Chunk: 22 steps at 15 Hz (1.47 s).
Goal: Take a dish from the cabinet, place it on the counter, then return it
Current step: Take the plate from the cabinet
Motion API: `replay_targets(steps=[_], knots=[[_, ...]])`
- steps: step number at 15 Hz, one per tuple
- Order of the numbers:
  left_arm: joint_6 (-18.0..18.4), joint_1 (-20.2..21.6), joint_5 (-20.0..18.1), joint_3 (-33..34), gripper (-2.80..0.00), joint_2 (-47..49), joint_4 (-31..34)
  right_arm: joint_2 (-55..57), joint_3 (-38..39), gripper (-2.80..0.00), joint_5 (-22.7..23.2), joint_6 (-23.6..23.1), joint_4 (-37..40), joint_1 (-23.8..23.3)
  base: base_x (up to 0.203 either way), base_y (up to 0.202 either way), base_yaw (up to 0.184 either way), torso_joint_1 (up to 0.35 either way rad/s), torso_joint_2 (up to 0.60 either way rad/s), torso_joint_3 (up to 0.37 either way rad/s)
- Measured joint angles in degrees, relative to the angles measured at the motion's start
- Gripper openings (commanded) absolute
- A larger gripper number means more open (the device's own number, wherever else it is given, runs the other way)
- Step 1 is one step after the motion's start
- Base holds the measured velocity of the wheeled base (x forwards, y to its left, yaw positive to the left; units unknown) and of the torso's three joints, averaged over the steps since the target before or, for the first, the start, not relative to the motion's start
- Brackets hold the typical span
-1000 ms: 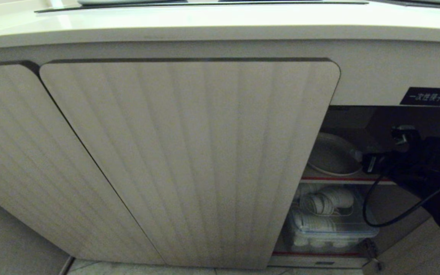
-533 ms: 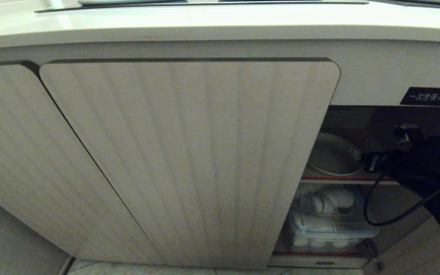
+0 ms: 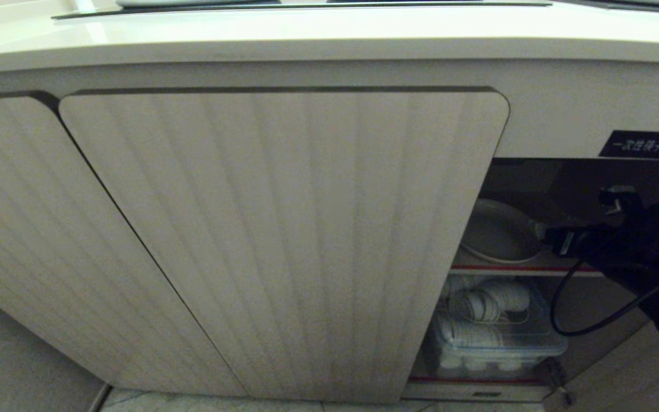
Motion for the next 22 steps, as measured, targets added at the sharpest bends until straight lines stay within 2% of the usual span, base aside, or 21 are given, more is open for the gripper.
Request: replay_targets(steps=[7,22], knots=[[0.0,0.0,-0.01,0.0,-2.8,0.0,0.0,0.39,-0.84,0.0,-0.85,-0.27,1.1,-0.55,0.0,0.0,0.0,0.0,0.0,0.0],[0.0,0.0,0.0,0.0,-2.8,0.0,0.0,1.56,-6.83,0.0,-0.88,-0.64,11.2,-0.72,0.0,0.0,0.0,0.0,0.0,0.0]])
